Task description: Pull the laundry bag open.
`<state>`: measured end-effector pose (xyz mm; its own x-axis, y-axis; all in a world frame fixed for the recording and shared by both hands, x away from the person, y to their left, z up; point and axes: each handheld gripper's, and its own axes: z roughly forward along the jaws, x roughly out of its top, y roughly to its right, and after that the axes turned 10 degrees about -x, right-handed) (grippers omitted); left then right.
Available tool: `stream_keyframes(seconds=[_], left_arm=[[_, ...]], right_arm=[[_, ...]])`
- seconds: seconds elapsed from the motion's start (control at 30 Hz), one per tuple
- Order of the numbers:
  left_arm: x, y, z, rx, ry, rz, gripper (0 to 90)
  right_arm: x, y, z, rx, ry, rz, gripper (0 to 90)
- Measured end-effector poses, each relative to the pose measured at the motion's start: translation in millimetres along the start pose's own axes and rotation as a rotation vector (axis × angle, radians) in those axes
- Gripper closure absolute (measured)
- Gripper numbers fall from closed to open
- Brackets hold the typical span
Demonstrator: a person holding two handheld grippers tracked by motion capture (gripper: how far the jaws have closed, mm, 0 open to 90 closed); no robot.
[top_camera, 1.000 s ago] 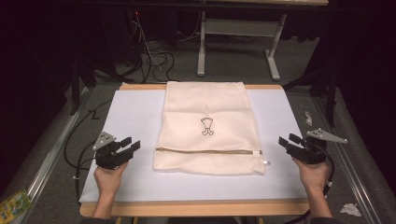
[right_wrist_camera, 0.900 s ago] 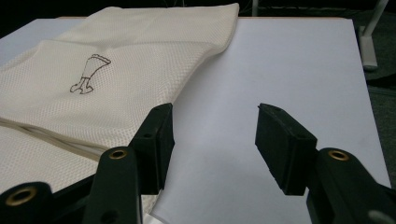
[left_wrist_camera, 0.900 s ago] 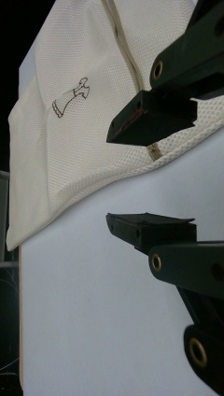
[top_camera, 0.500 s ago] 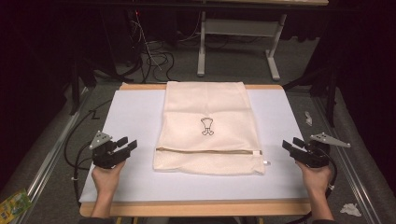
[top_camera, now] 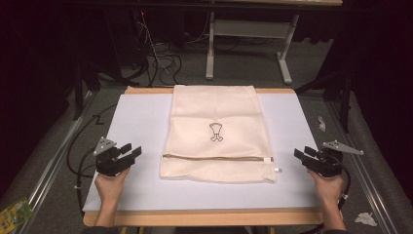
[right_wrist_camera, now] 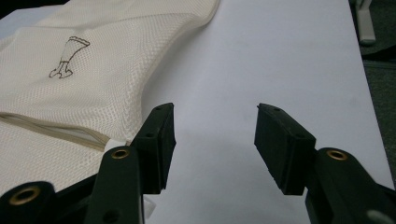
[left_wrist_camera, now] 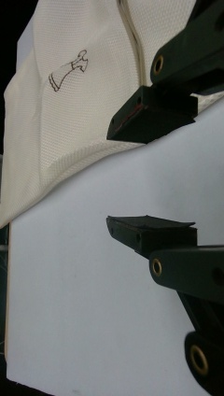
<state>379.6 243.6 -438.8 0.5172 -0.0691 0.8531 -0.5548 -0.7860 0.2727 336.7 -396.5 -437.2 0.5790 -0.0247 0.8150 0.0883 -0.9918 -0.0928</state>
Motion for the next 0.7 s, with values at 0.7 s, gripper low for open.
stream_keyframes(seconds=[0.7], left_arm=[[-7.8,-10.1,9.8,0.028,-0.015,-0.031,51.5]], right_arm=[[-5.4,-0.1,10.8,-0.008,-0.024,0.002,49.7]])
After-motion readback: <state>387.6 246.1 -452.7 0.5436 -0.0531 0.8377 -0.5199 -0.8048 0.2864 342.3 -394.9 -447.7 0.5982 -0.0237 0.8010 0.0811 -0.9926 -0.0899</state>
